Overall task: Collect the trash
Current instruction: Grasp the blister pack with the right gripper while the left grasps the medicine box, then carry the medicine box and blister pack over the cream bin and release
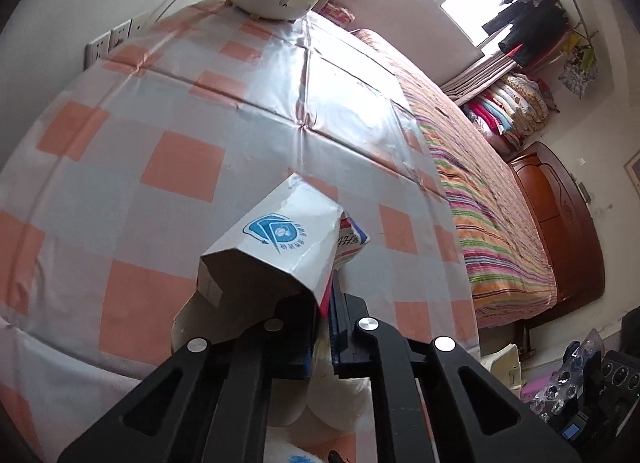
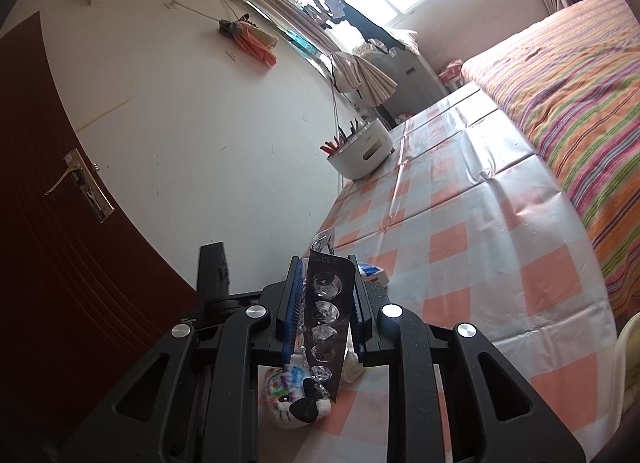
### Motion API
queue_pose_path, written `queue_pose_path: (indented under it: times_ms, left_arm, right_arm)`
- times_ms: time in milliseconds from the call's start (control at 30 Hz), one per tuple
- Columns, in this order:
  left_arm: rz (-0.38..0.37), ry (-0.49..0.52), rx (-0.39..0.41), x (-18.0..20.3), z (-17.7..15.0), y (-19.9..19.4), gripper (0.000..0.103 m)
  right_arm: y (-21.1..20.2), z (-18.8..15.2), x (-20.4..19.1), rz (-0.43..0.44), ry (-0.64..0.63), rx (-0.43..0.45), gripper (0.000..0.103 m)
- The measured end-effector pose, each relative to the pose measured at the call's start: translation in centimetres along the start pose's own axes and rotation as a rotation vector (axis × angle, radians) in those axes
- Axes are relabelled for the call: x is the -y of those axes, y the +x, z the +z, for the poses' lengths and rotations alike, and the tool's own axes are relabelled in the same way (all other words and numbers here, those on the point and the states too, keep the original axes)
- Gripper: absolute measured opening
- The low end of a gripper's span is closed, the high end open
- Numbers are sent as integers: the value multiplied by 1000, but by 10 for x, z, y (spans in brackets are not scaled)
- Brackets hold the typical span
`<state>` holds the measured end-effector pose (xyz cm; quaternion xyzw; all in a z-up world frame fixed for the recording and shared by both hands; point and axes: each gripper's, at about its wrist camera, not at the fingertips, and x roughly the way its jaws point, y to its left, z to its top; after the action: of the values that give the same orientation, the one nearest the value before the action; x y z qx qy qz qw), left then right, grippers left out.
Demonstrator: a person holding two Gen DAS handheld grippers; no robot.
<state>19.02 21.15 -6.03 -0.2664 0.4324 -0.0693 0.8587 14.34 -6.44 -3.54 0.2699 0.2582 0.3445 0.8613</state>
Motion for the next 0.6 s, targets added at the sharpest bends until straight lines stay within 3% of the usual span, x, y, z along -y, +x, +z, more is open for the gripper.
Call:
queue_pose_path:
  times_ms: [267,600]
  left_arm:
    - [-8,102,158,36,-2,-40,6]
    - [-67,146,177,66,-9,-45,6]
  right_arm:
    - [-30,2,2,-52,-54,48,20]
    - [-57,-2,15,-118,-73,75,20]
